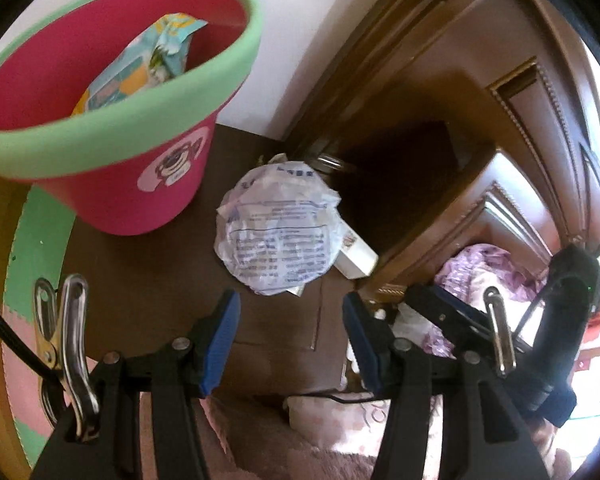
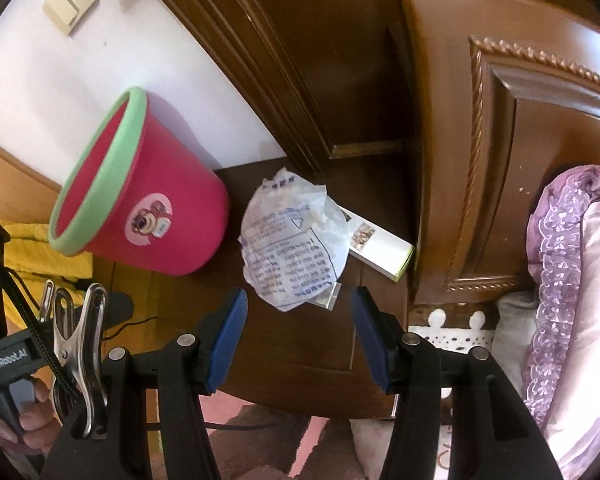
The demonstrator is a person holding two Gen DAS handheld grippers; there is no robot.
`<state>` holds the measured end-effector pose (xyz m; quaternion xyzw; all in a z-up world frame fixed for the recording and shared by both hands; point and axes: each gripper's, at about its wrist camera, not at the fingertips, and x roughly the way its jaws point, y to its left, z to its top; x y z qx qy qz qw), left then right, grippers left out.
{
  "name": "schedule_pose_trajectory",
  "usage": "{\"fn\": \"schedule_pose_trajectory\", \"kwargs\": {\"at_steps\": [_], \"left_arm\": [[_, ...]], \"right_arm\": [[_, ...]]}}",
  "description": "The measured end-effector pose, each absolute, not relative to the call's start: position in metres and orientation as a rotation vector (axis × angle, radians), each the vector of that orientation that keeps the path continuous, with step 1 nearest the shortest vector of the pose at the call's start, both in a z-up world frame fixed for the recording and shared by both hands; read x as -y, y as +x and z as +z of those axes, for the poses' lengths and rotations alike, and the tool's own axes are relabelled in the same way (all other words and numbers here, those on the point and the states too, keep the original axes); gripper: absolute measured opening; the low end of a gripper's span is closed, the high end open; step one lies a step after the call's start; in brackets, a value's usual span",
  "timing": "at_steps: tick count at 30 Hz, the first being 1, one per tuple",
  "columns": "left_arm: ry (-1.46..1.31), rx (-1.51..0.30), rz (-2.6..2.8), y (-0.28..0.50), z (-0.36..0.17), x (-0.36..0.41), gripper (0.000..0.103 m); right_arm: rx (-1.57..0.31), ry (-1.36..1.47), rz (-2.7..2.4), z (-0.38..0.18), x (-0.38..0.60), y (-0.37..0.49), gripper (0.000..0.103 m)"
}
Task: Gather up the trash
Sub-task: 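Withdraw both open tools from the bin back to the nightstand, then reach both open tools down to the white printed plastic bag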
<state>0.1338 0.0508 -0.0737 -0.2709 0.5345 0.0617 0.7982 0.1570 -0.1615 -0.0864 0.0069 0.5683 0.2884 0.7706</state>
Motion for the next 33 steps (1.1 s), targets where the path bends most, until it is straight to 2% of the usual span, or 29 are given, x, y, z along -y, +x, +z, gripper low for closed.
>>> {"fn": "schedule_pose_trajectory", "kwargs": {"at_steps": [5, 12, 26, 28, 30, 33], "left_arm": [[-0.573, -1.156, 0.164, 0.139, -0.1, -0.05, 0.055], [-0.685, -1.266, 0.143, 0.137, -0.144, -0.052, 0.055], [-0.64, -1.257, 0.255, 0.132, -0.168, -0.079, 0.055], [-0.637, -1.262, 0.263, 0.131, -0.171, -0.08, 0.055], [-0.639, -1.266, 0.266, 0.131, -0.173, -0.081, 0.055], [-0.629, -1.27, 0.271, 0.132, -0.174, -0.079, 0.055]], "right_arm": [[-1.26, -0.008, 0.631, -0.108, 0.159, 0.162, 0.055], [-1.322, -0.042, 0.633, -0.15, 0.147, 0.171, 0.055], [-1.41, -0.041, 0.57, -0.222, 0.112, 0.202, 0.055], [-1.425, -0.019, 0.574, -0.228, 0.11, 0.206, 0.044], [-1.442, 0.006, 0.574, -0.233, 0.109, 0.208, 0.017], [-1.443, 0.023, 0.588, -0.234, 0.109, 0.206, 0.005]]}}
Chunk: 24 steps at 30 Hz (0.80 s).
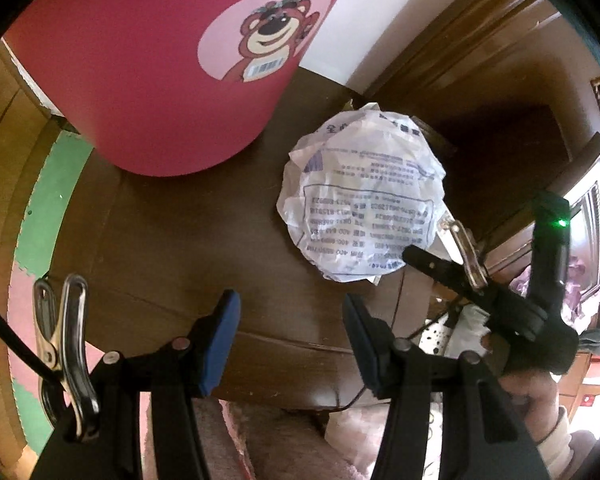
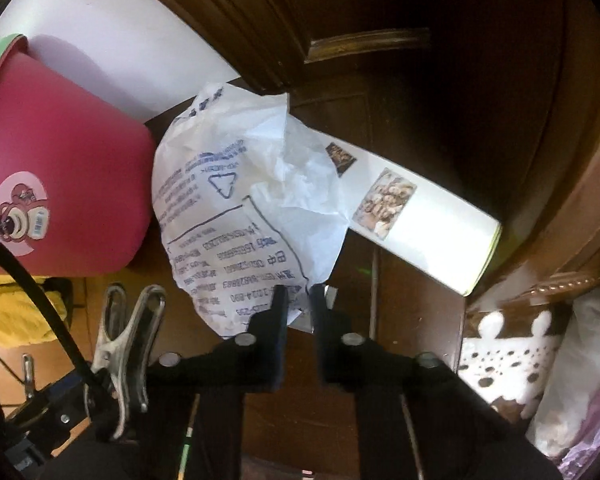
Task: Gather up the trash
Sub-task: 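Reach both open tools down to the white printed plastic bag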
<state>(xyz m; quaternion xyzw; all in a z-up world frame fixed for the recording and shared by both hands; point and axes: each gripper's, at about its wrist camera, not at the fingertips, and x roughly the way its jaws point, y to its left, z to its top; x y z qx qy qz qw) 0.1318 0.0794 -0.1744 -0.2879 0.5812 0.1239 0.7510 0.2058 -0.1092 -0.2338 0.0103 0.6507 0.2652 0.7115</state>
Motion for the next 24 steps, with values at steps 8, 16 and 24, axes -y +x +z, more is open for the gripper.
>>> {"fn": "schedule_pose_trajectory", "kwargs": {"at_steps": [8, 16, 24], "left_arm": [[-0.633, -1.282, 0.275, 0.137, -0.182, -0.081, 0.055], [-0.6, -1.302, 0.296, 0.137, -0.197, -0.084, 0.055], [-0.567, -1.334, 0.291, 0.136, -0.223, -0.083, 0.055]], "right_arm": [[-1.478, 0.042, 0.7, -0.228, 0.112, 0.179, 0.003], [-1.597, 0.063, 0.711, -0.248, 0.131, 0.135, 0.003], [-1.676, 0.074, 0.611, -0.269, 0.154, 0.132, 0.04]]}}
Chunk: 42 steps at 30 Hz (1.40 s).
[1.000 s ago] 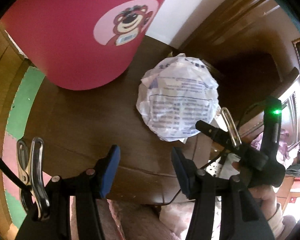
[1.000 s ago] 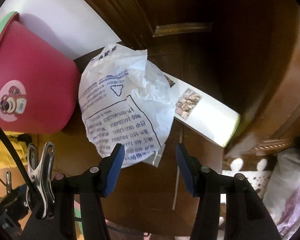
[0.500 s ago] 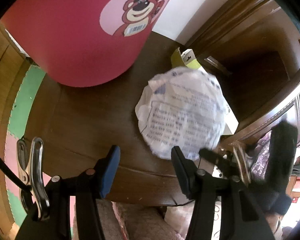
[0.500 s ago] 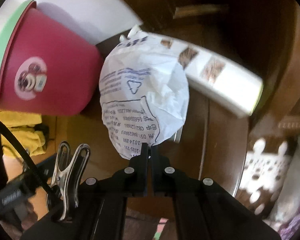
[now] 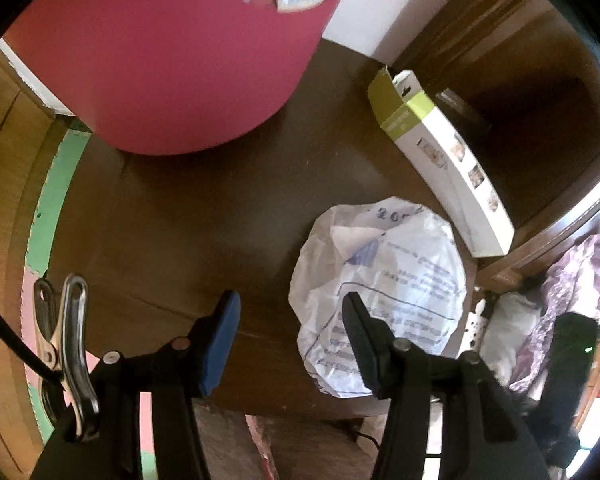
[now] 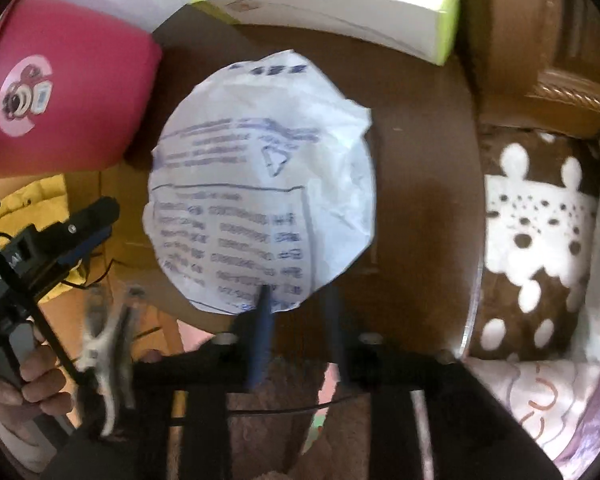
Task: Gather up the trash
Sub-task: 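Reach both open tools down to the white printed plastic bag, then close the right tool on the white bag while the left tool closes on it too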
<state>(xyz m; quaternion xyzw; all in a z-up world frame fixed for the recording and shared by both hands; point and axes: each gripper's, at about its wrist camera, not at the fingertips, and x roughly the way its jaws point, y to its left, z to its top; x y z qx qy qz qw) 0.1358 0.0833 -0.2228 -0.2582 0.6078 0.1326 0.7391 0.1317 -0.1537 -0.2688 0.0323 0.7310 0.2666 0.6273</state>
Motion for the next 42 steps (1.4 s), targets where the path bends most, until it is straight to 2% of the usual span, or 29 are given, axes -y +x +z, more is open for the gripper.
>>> {"fn": "schedule_pose_trajectory", "kwargs": {"at_steps": [5, 10, 19, 20, 21, 22, 23, 25, 27, 31, 42], "left_arm": [[-0.548, -1.354, 0.255, 0.14, -0.238, -0.076, 0.055], [-0.558, -1.397, 0.189, 0.147, -0.254, -0.069, 0.055], [-0.6, -1.398, 0.188, 0.154, -0.267, -0.067, 0.055], [-0.604, -1.398, 0.186, 0.155, -0.267, -0.067, 0.054], [-0.611, -1.398, 0.18, 0.155, -0.267, -0.066, 0.048], [-0.619, -1.395, 0.166, 0.156, -0.266, -0.065, 0.036], [-0.624, -1.396, 0.149, 0.156, -0.264, -0.064, 0.032], [-0.607, -1.403, 0.129, 0.157, -0.261, -0.061, 0.022], [-0.597, -1.393, 0.113, 0.156, -0.254, -0.06, 0.018], [-0.618, -1.366, 0.097, 0.152, -0.238, -0.063, 0.014], [-0.598, -1.268, 0.055, 0.139, -0.174, -0.062, 0.013]], "right_arm": [[-1.584, 0.105, 0.586, -0.259, 0.168, 0.149, 0.051], [-1.507, 0.069, 0.59, -0.258, 0.157, 0.167, 0.052], [-1.526, -0.015, 0.592, -0.282, 0.12, 0.191, 0.051], [-1.527, -0.006, 0.588, -0.28, 0.126, 0.19, 0.05], [-1.535, 0.004, 0.578, -0.28, 0.132, 0.19, 0.044], [-1.541, 0.012, 0.568, -0.276, 0.134, 0.186, 0.038], [-1.549, 0.032, 0.571, -0.277, 0.133, 0.187, 0.023], [-1.558, 0.066, 0.586, -0.274, 0.137, 0.193, 0.017], [-1.541, 0.06, 0.605, -0.267, 0.138, 0.191, 0.011], [-1.518, 0.067, 0.654, -0.252, 0.128, 0.179, 0.008], [-1.436, 0.117, 0.747, -0.192, 0.145, 0.154, 0.007]]}}
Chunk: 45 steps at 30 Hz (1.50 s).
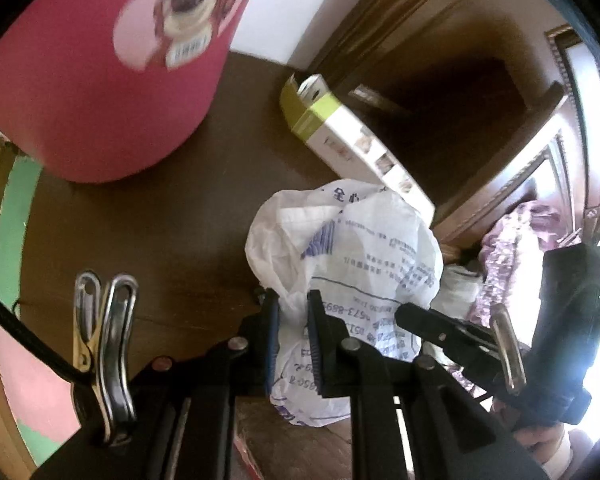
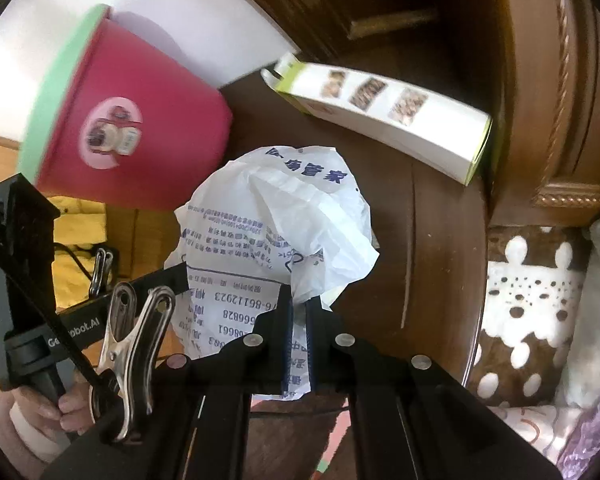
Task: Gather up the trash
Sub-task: 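Close the right tool on the white bag while the left tool closes on it too, then lift the white printed bag and carry it over the red bin with both tools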
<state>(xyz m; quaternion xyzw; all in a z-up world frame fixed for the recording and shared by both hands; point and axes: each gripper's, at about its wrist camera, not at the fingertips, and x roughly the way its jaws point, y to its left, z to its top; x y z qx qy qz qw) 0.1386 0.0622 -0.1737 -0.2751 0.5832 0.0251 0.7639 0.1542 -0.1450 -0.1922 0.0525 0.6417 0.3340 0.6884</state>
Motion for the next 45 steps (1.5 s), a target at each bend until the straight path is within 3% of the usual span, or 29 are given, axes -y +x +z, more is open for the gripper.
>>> {"fn": "schedule_pose_trajectory", "kwargs": {"at_steps": [25, 45], "left_arm": [[-0.525, -0.984, 0.013, 0.135, -0.002, -0.092, 0.013], [-0.524, -0.897, 0.112, 0.127, 0.03, -0.194, 0.013]], "right_arm": [[-1.147, 0.25, 0.883, -0.036, 0.12, 0.156, 0.007], [-1.086, 0.174, 0.981, -0.002, 0.008, 0.152, 0.007]]}}
